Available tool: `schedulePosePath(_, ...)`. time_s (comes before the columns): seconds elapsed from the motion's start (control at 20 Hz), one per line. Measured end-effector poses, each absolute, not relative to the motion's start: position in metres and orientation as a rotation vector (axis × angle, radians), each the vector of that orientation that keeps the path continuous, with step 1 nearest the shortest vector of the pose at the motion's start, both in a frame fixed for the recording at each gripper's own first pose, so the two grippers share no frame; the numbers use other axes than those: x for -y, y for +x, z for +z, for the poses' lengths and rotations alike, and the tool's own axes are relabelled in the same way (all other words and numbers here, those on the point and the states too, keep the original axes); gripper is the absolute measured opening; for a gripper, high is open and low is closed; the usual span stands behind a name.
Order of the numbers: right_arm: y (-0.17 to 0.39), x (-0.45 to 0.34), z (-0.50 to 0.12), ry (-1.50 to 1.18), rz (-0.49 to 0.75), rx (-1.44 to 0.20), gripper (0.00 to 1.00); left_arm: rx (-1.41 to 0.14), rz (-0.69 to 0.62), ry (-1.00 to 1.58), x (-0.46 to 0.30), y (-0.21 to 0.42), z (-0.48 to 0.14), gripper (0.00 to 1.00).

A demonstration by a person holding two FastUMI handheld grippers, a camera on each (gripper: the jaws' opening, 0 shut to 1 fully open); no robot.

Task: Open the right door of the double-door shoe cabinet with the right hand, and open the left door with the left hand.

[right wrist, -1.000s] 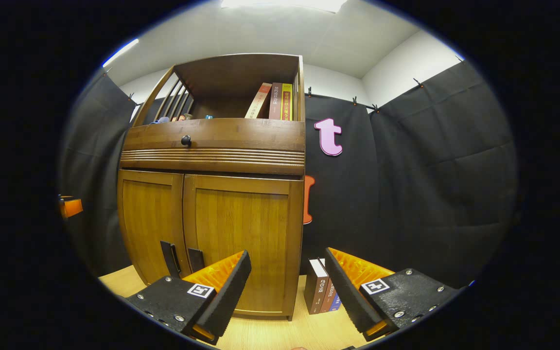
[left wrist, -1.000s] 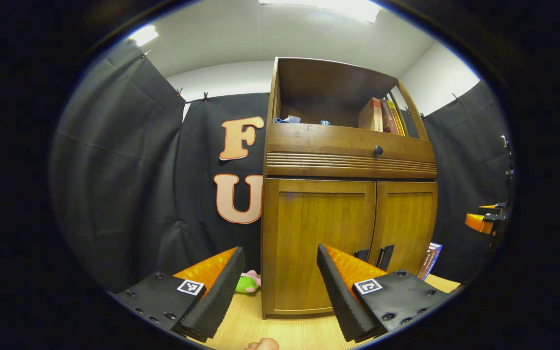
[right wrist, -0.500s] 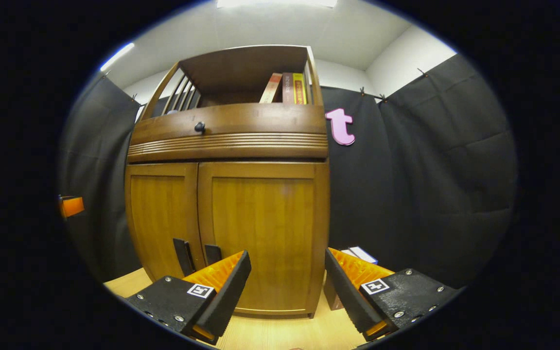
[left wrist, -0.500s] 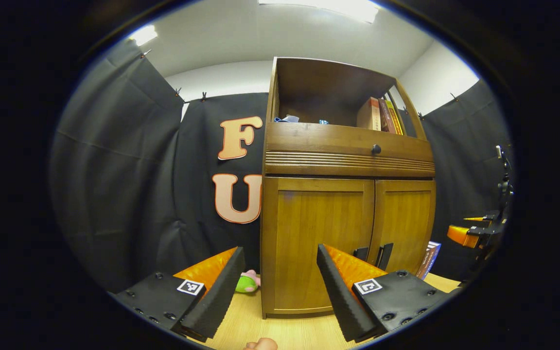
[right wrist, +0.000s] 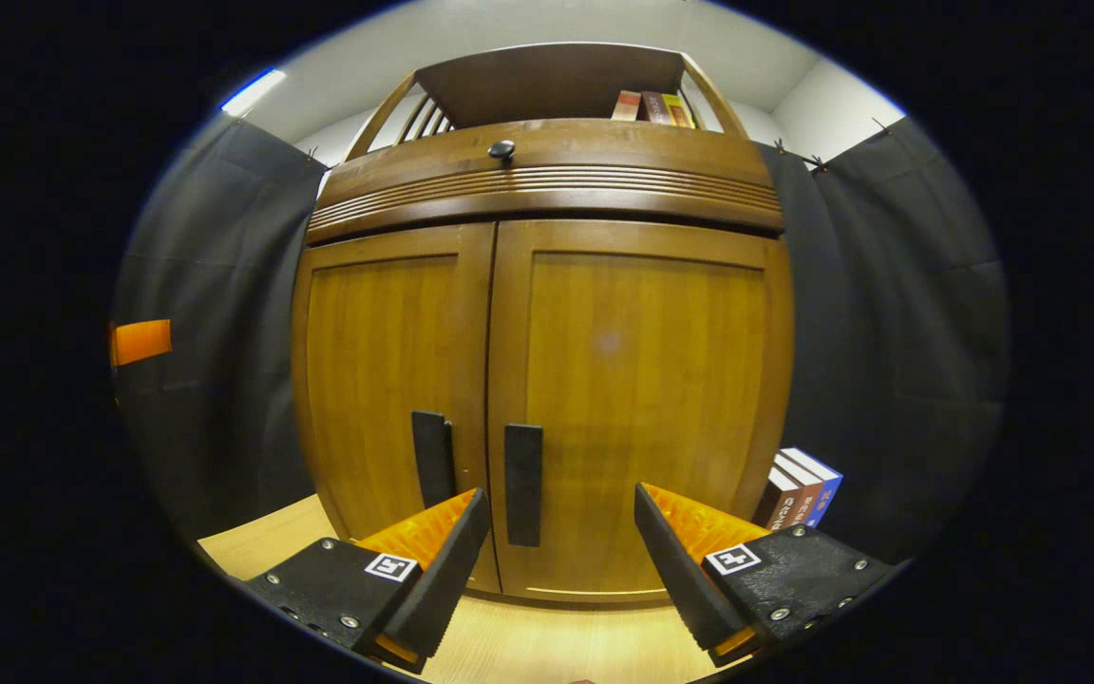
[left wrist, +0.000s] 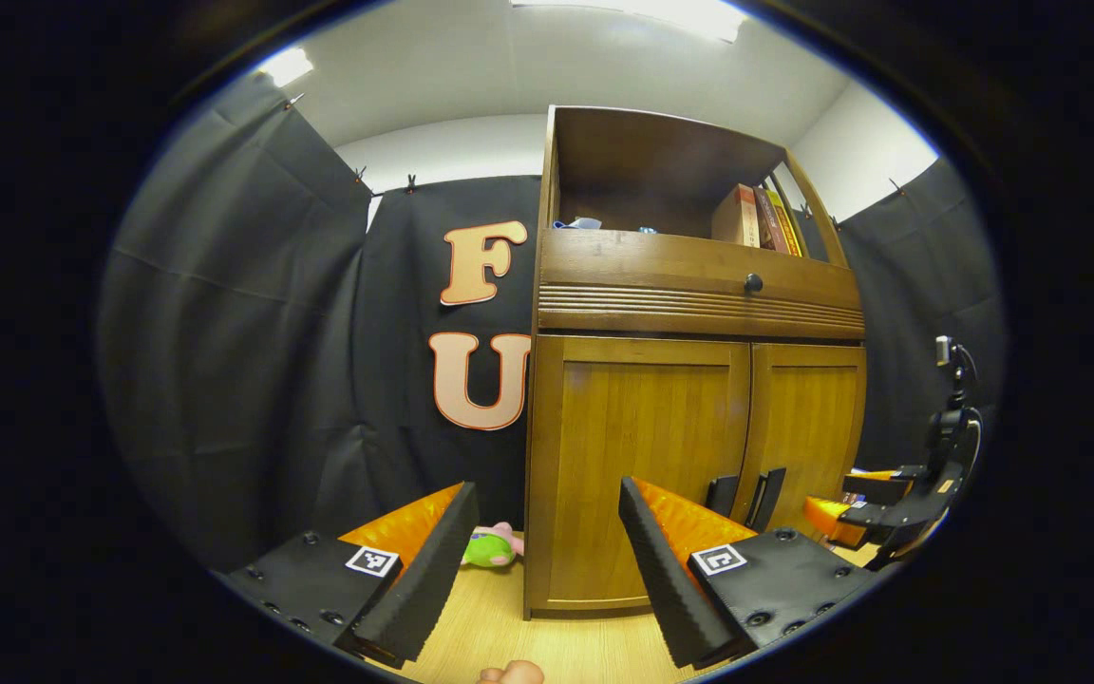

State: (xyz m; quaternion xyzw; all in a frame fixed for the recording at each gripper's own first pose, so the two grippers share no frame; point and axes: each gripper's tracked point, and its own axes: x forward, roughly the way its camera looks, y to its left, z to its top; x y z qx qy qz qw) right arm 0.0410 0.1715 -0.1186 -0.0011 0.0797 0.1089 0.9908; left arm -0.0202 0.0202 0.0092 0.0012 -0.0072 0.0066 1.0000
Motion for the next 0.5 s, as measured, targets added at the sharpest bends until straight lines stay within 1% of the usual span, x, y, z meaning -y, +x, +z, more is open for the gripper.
schedulePosePath(0.4, 0.086, -0.197, -0.146, 0.028, 0.202, -0.186, 0.94, 0.016, 0.025, 0.015, -0.025, -0.025, 0.008, 0.95)
schedulePosePath(0.45, 0.093, -0.198, -0.147, 0.031, 0.203, -0.186, 1.0, 0.017, 0.029, 0.014, -0.027, -0.026, 0.008, 0.95)
schedulePosePath(0.5, 0.099, -0.198, -0.15, 0.032, 0.199, -0.186, 0.97, 0.018, 0.032, 0.015, -0.028, -0.027, 0.007, 0.95)
